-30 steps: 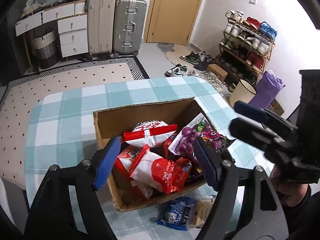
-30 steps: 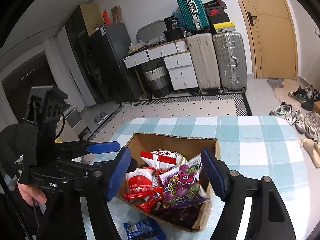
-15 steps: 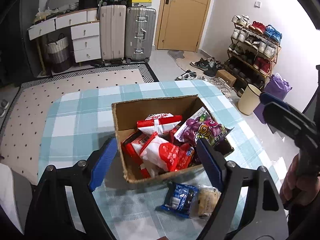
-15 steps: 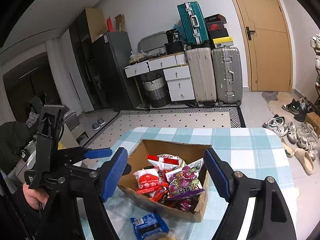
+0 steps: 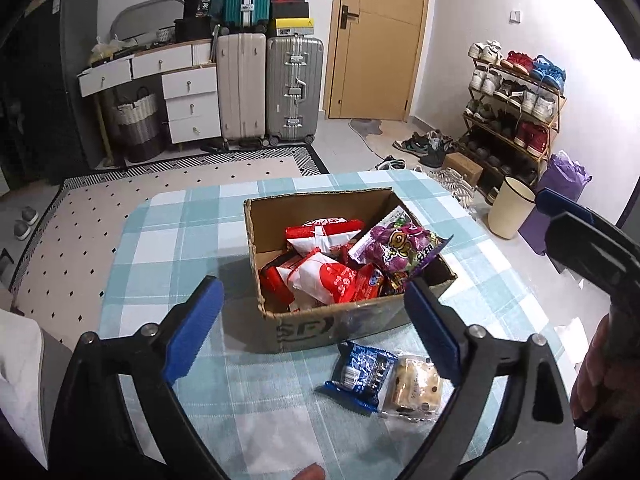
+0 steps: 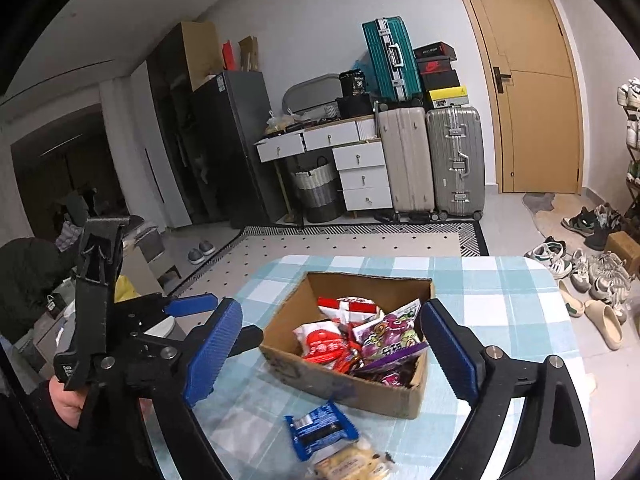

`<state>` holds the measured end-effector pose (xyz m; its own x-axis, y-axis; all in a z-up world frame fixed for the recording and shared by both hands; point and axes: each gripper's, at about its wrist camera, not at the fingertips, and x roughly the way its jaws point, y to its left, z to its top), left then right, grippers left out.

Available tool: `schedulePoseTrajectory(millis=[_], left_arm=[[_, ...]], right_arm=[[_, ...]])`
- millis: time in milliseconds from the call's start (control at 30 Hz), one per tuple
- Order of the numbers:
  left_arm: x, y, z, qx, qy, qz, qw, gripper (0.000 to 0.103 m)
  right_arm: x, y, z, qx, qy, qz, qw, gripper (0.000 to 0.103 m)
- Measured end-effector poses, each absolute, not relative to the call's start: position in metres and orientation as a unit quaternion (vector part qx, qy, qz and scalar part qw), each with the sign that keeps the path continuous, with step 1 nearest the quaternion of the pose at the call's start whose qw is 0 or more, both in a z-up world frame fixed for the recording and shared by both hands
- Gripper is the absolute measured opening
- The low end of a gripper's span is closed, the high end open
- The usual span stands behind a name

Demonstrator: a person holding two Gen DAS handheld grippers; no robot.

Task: Organize snacks
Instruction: 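Withdraw both tools from the box toward the blue pack and cake pack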

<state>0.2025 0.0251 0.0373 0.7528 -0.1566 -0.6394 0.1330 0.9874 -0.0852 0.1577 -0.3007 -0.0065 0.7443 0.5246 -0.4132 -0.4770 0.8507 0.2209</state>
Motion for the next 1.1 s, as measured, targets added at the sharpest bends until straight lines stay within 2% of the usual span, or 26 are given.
schedulePoseTrajectory(millis=[133,400,1100], left_arm=[[0.187,0.026,0.04,-0.021,0.333,-0.067,0.94,0.102],[0.162,0.029,0.025,-0.029,0.34,-0.053,0.939,0.102],[0.145,0.034,-0.075,-0.063,0.401,-0.051,0.913,0.102]], right_arm=[[0.141,-0.302,-0.006,0.051,0.231,0.27,0.933,0.096],[0.116,-0.309,-0.024,0.063,0.235,0.264,0.933,0.1],[0.115,-0.309,-0.153,0.076,0.346,0.236,0.905,0.1]])
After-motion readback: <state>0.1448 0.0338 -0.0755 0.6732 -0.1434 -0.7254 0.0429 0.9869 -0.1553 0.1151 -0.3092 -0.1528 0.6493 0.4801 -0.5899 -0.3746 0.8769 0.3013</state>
